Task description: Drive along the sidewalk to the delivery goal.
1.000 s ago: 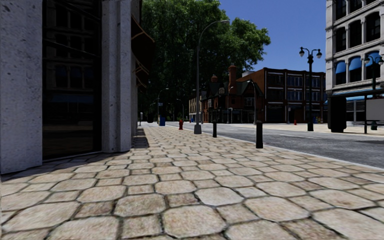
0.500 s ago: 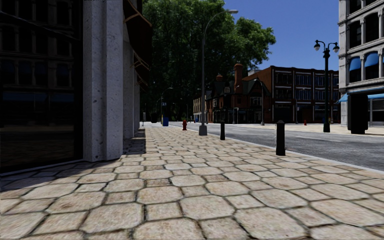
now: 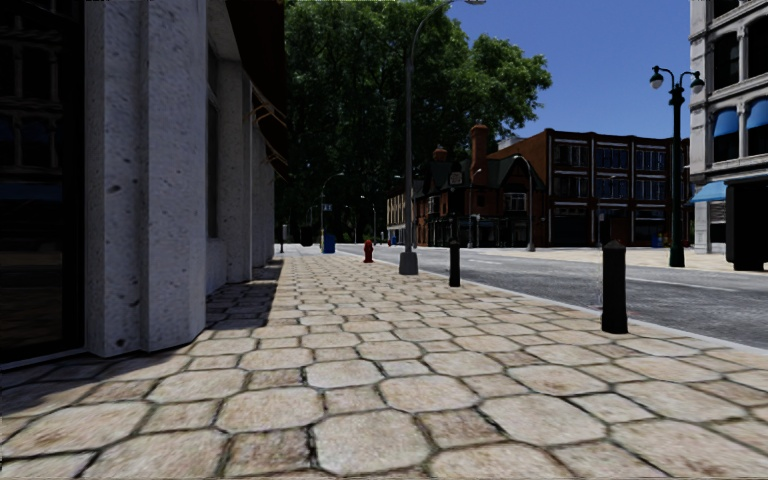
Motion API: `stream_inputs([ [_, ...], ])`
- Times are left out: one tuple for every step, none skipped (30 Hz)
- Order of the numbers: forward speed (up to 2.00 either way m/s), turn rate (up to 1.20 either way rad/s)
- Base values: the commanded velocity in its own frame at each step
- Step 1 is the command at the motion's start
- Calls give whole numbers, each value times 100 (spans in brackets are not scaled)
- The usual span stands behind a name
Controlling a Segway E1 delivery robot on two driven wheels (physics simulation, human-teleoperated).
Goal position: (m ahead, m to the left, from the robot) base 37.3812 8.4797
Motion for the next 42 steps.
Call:
stream_inputs([
  [198,0],
  [198,0],
  [198,0],
  [198,0],
  [198,0],
  [198,0],
  [198,0],
  [198,0],
  [198,0],
  [198,0],
  [198,0],
  [198,0],
  [198,0],
  [198,0],
  [198,0],
  [198,0],
  [198,0],
  [198,0],
  [198,0],
  [198,0],
  [198,0],
  [198,0],
  [198,0],
  [198,0],
  [198,1],
  [198,1],
  [198,13],
  [198,16],
  [198,18],
  [198,18],
  [198,20],
  [198,26],
  [198,29],
  [198,33],
  [198,33],
  [198,35],
  [198,35],
  [198,36],
  [198,36],
  [198,36],
  [198,36],
  [198,36],
])
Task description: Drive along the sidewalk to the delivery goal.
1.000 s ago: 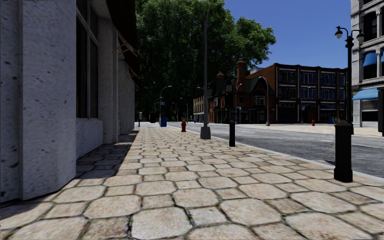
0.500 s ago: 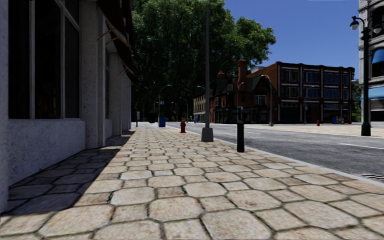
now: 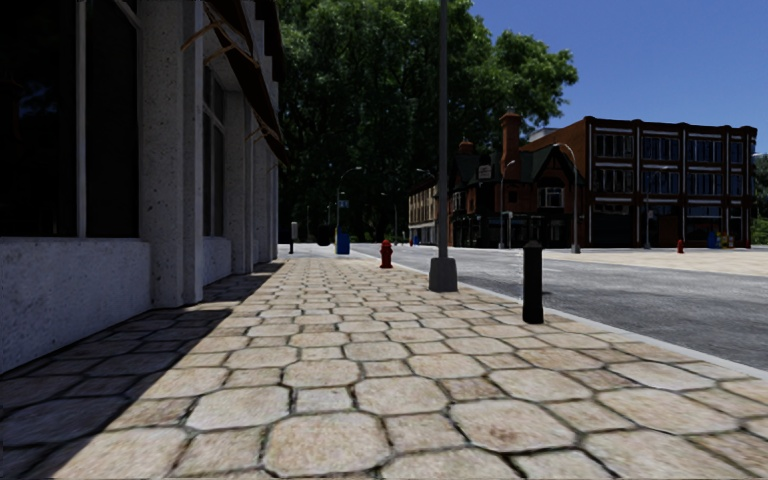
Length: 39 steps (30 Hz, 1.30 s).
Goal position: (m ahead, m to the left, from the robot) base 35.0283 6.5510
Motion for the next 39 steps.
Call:
stream_inputs([
  [198,36],
  [198,36],
  [198,36],
  [198,36],
  [198,36],
  [198,36],
  [198,36],
  [198,36],
  [198,36],
  [198,36],
  [198,36],
  [198,36],
  [198,36],
  [198,36],
  [198,36],
  [198,36],
  [198,36],
  [198,36],
  [198,0],
  [198,0],
  [198,0],
  [198,0],
  [198,0],
  [198,0],
  [198,0],
  [198,0],
  [198,0],
  [198,0],
  [198,0],
  [198,0],
  [198,0],
  [198,0],
  [198,0],
  [198,0],
  [198,0],
  [198,0],
  [198,0],
  [198,0],
  [198,0],
])
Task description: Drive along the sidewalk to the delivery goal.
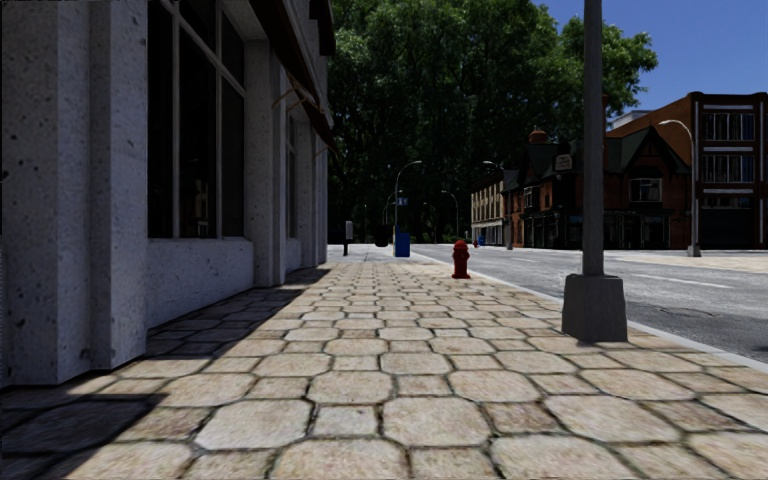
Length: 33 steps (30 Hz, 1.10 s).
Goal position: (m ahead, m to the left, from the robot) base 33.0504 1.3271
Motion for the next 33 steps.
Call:
stream_inputs([
  [198,0],
  [198,0],
  [198,0],
  [198,0],
  [198,0],
  [198,0],
  [198,0],
  [198,0],
  [198,0],
  [198,0],
  [198,0],
  [198,0],
  [198,0],
  [198,0],
  [198,0],
  [198,0],
  [198,0],
  [198,0],
  [198,0],
  [198,0],
  [198,0],
  [198,0],
  [198,0],
  [198,0],
  [198,0],
  [198,0],
  [200,0],
  [200,0],
  [200,0],
  [200,0],
  [200,0],
  [199,0],
  [199,0],
])
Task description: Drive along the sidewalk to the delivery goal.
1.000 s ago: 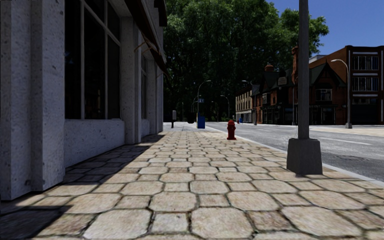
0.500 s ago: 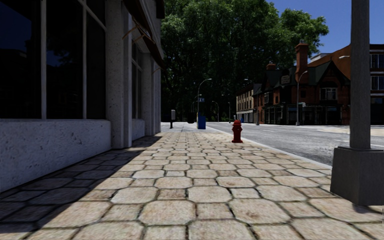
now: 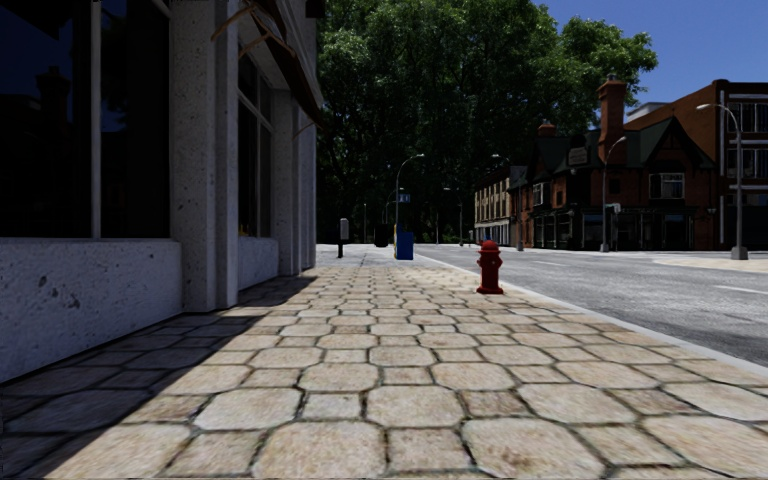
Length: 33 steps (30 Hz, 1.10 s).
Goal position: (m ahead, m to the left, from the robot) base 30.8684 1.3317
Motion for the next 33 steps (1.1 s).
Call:
stream_inputs([
  [198,0],
  [196,0],
  [196,0],
  [196,0],
  [196,0],
  [196,0],
  [196,0],
  [196,0],
  [196,0],
  [197,0],
  [198,0],
  [198,0],
  [198,0],
  [198,0],
  [196,0],
  [193,0],
  [193,0],
  [193,0],
  [192,0],
  [192,0],
  [192,0],
  [192,0],
  [192,0],
  [192,0],
  [192,0],
  [192,0],
  [192,0],
  [192,0],
  [192,0],
  [192,0],
  [192,0],
  [192,0],
  [192,0],
])
